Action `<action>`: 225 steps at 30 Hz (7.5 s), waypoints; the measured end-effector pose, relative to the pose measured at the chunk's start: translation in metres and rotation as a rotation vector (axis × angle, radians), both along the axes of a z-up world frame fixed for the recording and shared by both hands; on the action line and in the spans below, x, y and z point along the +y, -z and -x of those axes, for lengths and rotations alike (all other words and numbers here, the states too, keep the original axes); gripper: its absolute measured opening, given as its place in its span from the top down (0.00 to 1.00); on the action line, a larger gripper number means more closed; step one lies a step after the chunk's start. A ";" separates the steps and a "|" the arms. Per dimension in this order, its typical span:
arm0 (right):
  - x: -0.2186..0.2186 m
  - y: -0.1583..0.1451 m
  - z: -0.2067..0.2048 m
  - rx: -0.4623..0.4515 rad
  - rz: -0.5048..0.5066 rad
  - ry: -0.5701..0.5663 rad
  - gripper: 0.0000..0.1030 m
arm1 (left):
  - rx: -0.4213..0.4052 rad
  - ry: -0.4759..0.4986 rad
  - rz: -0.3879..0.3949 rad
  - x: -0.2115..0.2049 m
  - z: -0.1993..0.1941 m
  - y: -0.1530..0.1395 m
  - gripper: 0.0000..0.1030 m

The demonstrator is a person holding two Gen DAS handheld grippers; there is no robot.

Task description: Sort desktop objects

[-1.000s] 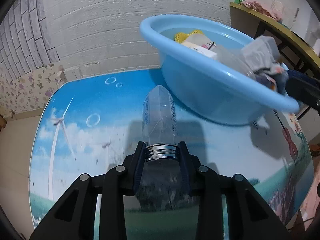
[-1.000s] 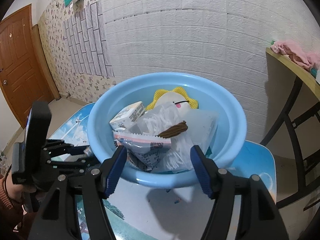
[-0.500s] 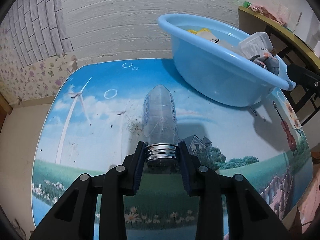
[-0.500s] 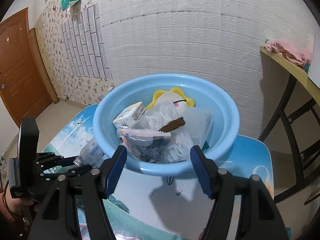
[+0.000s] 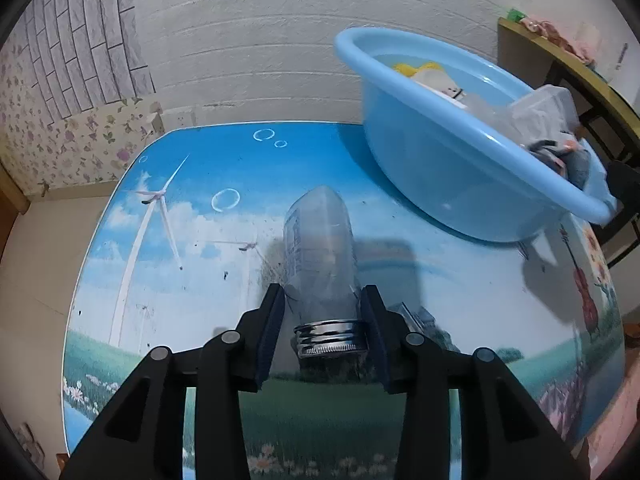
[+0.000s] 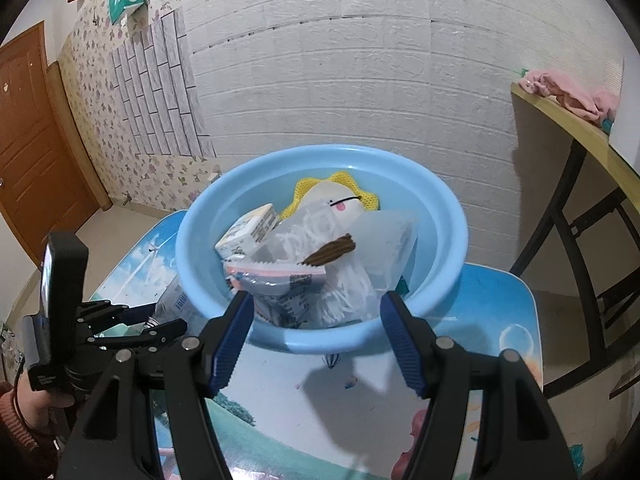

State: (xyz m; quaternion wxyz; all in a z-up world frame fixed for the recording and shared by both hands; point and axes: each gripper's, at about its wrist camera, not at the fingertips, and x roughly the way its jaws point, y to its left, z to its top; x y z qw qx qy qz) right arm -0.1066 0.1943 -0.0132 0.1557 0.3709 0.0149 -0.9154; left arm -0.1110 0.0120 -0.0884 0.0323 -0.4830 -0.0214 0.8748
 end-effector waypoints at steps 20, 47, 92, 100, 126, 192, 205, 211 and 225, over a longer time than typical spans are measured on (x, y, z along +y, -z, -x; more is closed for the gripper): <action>0.004 0.003 0.002 0.010 0.003 -0.008 0.36 | 0.044 -0.046 0.066 0.002 0.021 0.003 0.61; 0.014 -0.022 -0.013 0.035 0.058 -0.015 0.36 | 0.216 -0.056 -0.007 -0.014 -0.027 -0.088 0.62; 0.040 -0.016 0.060 -0.046 0.031 0.026 0.36 | 0.173 0.192 -0.009 0.072 0.089 -0.111 0.32; 0.037 -0.017 0.058 -0.060 0.024 0.042 0.36 | 0.153 0.173 -0.030 0.065 0.083 -0.110 0.02; 0.016 -0.035 0.032 -0.002 0.015 0.060 0.01 | 0.210 0.100 -0.004 0.024 0.040 -0.124 0.00; 0.032 -0.052 0.007 -0.012 0.013 0.152 0.01 | 0.188 0.075 -0.005 0.012 0.011 -0.126 0.00; 0.032 -0.049 0.006 -0.021 0.005 0.148 0.01 | 0.173 0.057 -0.002 0.010 0.011 -0.121 0.00; 0.031 -0.048 0.005 -0.022 0.001 0.144 0.01 | 0.172 0.048 -0.006 0.006 0.010 -0.120 0.00; 0.032 -0.047 0.004 -0.024 0.002 0.143 0.01 | 0.174 0.043 0.003 0.007 0.008 -0.120 0.00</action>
